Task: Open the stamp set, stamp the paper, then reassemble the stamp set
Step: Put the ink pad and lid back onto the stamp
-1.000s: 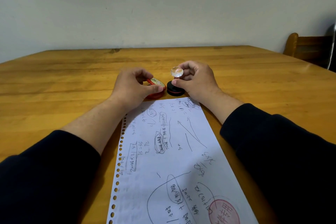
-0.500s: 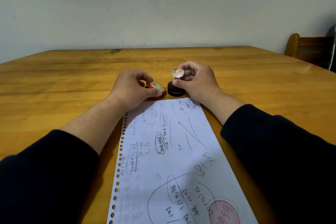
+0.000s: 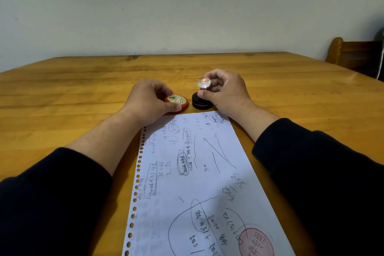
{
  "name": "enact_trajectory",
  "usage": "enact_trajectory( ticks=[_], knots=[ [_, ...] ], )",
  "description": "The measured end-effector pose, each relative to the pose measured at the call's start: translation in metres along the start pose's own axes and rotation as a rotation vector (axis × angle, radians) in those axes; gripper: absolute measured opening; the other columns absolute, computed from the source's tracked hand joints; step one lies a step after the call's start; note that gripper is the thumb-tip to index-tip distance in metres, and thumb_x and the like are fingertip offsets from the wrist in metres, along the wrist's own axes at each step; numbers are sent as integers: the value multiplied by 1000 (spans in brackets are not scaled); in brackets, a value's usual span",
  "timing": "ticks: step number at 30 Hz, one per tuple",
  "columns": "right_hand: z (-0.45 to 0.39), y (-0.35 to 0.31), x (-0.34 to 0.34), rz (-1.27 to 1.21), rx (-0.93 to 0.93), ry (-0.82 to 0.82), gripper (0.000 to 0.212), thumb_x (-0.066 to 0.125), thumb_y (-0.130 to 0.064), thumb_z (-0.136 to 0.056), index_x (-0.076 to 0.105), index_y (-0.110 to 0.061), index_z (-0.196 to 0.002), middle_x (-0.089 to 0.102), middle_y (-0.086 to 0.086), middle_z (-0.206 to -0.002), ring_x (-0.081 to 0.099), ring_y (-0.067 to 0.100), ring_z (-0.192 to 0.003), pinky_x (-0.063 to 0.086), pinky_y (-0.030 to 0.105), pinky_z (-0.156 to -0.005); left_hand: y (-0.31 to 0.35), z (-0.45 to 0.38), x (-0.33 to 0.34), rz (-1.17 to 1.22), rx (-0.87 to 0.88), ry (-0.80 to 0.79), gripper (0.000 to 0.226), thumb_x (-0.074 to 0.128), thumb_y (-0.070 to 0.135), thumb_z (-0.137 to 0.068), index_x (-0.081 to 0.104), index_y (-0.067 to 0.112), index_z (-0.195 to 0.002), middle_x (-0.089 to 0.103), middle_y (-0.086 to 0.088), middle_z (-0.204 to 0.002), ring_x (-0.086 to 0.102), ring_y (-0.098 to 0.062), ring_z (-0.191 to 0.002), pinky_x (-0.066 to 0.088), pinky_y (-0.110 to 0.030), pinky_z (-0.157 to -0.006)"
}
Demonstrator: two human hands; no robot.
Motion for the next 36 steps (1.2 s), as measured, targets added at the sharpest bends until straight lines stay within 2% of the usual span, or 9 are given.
enact_trajectory(
  ticks=[7,11,18,23,31,36],
  knots=[
    [1,-1,-1,-4,2,0,39,92,-7,-74,71,-22,-103,77,-4,-94,77,17,-90,65,40,-87,3,2,1,-44,-10,-23,40,97,30,-66,78,19,-99,77,2,-98,72,-13,-92,53,-23,-74],
    [1,-2,0,-3,4,-3,39,92,-7,-75,70,-25,-102,76,-5,-93,77,16,-90,65,39,-86,2,3,1,-54,-25,-24,40,97,32,-67,78,20,-100,76,1,-99,71,-14,-93,51,-21,-72],
    [1,-2,0,-4,5,-4,40,92,-8,-75,69,-26,-102,77,-3,-96,77,17,-92,65,39,-86,0,2,1,-74,-39,-29,39,97,33,-67,81,16,-97,78,-1,-111,71,-15,-101,57,-30,-87],
    [1,-2,0,-9,1,0,40,92,-7,-75,68,-28,-99,77,-4,-95,77,18,-92,65,40,-87,2,0,1,-114,-20,-35,30,96,32,-68,80,16,-88,78,-2,-112,71,-16,-101,54,-28,-85],
    [0,0,1,-13,-1,0,39,91,-6,-75,69,-25,-102,78,-3,-95,78,15,-90,65,38,-86,4,0,3,-136,8,-49,27,94,28,-71,83,12,-89,77,-2,-118,70,-14,-104,48,-24,-84],
    [0,-1,0,-17,-9,4,39,91,-5,-74,68,-27,-97,77,-2,-94,78,19,-90,65,38,-87,6,0,5,-157,29,-58,23,93,27,-73,84,11,-88,77,-1,-117,69,-13,-102,46,-23,-84]
  ],
)
Point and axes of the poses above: each hand's wrist, its own z-axis away from the middle knuckle, its own x-axis out of the palm, y = z × x, the point moved 9 cm from there along -z, towards the middle knuckle
